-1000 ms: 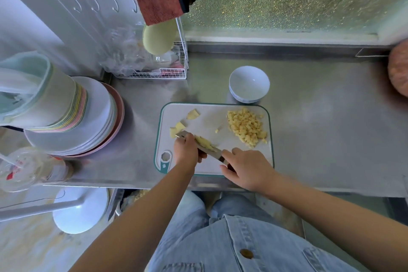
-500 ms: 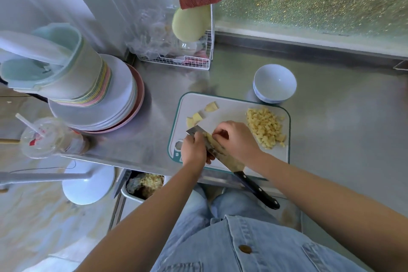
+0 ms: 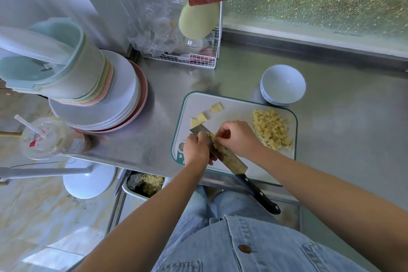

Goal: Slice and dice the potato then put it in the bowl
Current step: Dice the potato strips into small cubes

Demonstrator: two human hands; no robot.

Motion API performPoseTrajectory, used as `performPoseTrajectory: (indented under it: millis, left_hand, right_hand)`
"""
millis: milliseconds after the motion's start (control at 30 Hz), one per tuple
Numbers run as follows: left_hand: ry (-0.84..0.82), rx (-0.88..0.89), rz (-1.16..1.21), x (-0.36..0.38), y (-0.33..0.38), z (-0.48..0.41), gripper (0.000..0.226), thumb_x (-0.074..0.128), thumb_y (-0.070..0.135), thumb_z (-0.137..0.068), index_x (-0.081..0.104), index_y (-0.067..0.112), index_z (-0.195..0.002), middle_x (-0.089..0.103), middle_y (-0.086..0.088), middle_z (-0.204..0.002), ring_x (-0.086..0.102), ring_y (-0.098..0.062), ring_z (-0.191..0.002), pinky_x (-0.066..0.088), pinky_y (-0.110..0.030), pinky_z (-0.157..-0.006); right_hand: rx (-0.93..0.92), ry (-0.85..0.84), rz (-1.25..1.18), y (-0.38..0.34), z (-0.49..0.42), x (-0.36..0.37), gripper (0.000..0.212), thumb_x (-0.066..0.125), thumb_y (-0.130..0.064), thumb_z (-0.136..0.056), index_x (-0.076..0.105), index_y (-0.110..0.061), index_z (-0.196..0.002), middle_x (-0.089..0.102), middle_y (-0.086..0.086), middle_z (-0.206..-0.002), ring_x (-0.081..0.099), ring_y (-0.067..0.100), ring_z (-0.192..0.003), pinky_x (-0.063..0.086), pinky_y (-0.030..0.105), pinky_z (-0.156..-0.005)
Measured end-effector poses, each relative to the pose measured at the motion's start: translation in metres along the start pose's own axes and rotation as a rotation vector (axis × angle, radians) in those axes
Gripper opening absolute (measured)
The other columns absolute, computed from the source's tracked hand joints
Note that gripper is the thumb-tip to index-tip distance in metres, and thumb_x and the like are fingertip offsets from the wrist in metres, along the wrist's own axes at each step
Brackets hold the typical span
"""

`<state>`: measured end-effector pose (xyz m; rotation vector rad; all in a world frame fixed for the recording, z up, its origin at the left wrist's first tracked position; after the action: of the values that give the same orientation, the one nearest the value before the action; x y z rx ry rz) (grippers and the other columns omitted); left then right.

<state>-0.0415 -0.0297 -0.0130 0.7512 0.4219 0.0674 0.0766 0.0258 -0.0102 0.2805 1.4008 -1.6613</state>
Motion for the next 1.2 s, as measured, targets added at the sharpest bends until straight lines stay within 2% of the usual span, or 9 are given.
performPoseTrajectory:
  millis: [300,467,633,767,867,967,1033,1100,1200]
  left_hand:
    - [0.030,0.012,0.024,-0.008,-0.003,0.000,0.036,0.029,0.021,-0.100,0.051,0.010,-0.073,0.057,-0.012,-0.054,0.053,-0.021,-0.039,0.043,-0.024,-0.039]
    - [0.095,0.004,0.037,-0.018,-0.004,-0.006,0.039,0.030,0.021,-0.095,0.057,-0.005,-0.085,0.057,-0.020,-0.057,0.050,-0.023,-0.036,0.038,-0.023,-0.038]
    - [0.173,-0.016,0.040,-0.023,-0.004,-0.009,0.036,0.031,0.025,-0.098,0.047,0.005,-0.074,0.056,-0.018,-0.060,0.049,-0.017,-0.033,0.036,-0.020,-0.035]
    - [0.199,0.015,0.048,-0.014,0.005,-0.008,0.036,0.030,0.025,-0.098,0.053,0.002,-0.082,0.059,-0.020,-0.066,0.050,-0.017,-0.036,0.036,-0.020,-0.036]
    - [0.193,0.084,0.072,-0.003,0.019,-0.005,0.040,0.029,0.021,-0.096,0.057,-0.006,-0.087,0.059,-0.020,-0.061,0.047,-0.014,-0.031,0.034,-0.018,-0.033]
    - [0.142,0.132,0.099,0.008,0.030,-0.003,0.039,0.031,0.020,-0.096,0.057,-0.007,-0.087,0.059,-0.015,-0.054,0.045,-0.012,-0.031,0.034,-0.019,-0.035]
    - [0.052,0.167,0.180,0.015,0.035,-0.003,0.035,0.033,0.023,-0.098,0.055,-0.004,-0.096,0.063,-0.014,-0.058,0.051,-0.017,-0.040,0.040,-0.022,-0.039]
    - [-0.039,0.268,0.193,0.021,0.038,-0.003,0.033,0.037,0.034,-0.099,0.053,0.006,-0.104,0.067,-0.012,-0.069,0.059,-0.021,-0.053,0.047,-0.029,-0.047]
    - [-0.083,0.678,-0.394,0.022,0.035,-0.009,0.032,0.052,0.042,-0.090,0.056,0.019,-0.112,0.065,0.000,-0.095,0.061,-0.016,-0.081,0.052,-0.034,-0.069]
  right_hand:
    - [0.000,0.006,0.100,0.023,-0.004,0.008,0.005,0.070,-0.017,-0.082,0.069,-0.012,-0.084,0.069,0.002,-0.082,0.061,0.015,-0.074,0.050,0.027,-0.067]
    - [-0.016,0.095,0.088,0.035,-0.001,0.005,0.004,0.070,-0.014,-0.080,0.066,-0.013,-0.082,0.066,-0.001,-0.077,0.060,0.014,-0.069,0.053,0.032,-0.065]
    - [-0.069,0.212,-0.059,0.035,0.007,-0.018,0.006,0.062,-0.015,-0.086,0.067,-0.011,-0.087,0.067,-0.001,-0.080,0.058,0.012,-0.067,0.047,0.027,-0.063]
    - [-0.003,0.020,-0.100,0.021,0.032,-0.029,0.027,0.064,-0.042,-0.085,0.058,-0.018,-0.095,0.061,-0.006,-0.072,0.054,0.008,-0.062,0.041,0.025,-0.059]
    - [0.082,-0.180,0.167,0.014,0.052,-0.026,0.060,0.067,-0.062,-0.070,0.041,-0.025,-0.109,0.055,-0.010,-0.074,0.054,0.011,-0.064,0.040,0.029,-0.057]
    - [0.002,-0.125,0.326,0.021,0.061,-0.027,0.054,0.065,-0.038,-0.081,0.036,-0.022,-0.124,0.060,-0.002,-0.087,0.061,0.019,-0.077,0.048,0.033,-0.063]
    - [0.026,-0.045,0.194,0.030,0.066,-0.033,0.043,0.058,-0.023,-0.087,0.040,-0.022,-0.126,0.060,-0.002,-0.084,0.061,0.015,-0.074,0.050,0.030,-0.063]
    - [0.097,0.055,0.025,0.039,0.069,-0.042,0.032,0.054,-0.017,-0.088,0.050,-0.022,-0.120,0.053,-0.012,-0.072,0.051,0.002,-0.064,0.038,0.017,-0.055]
    - [0.170,0.215,-0.087,0.052,0.073,-0.055,0.023,0.052,-0.013,-0.089,0.058,-0.016,-0.111,0.046,-0.014,-0.064,0.044,0.001,-0.057,0.031,0.015,-0.052]
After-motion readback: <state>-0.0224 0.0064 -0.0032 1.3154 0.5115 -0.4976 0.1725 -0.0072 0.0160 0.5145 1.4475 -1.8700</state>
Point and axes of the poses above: each hand's wrist, its own z-axis away from the middle knuckle, its own x-axis out of the palm, y = z × x, the point moved 3 cm from there along -z, towards the middle knuckle
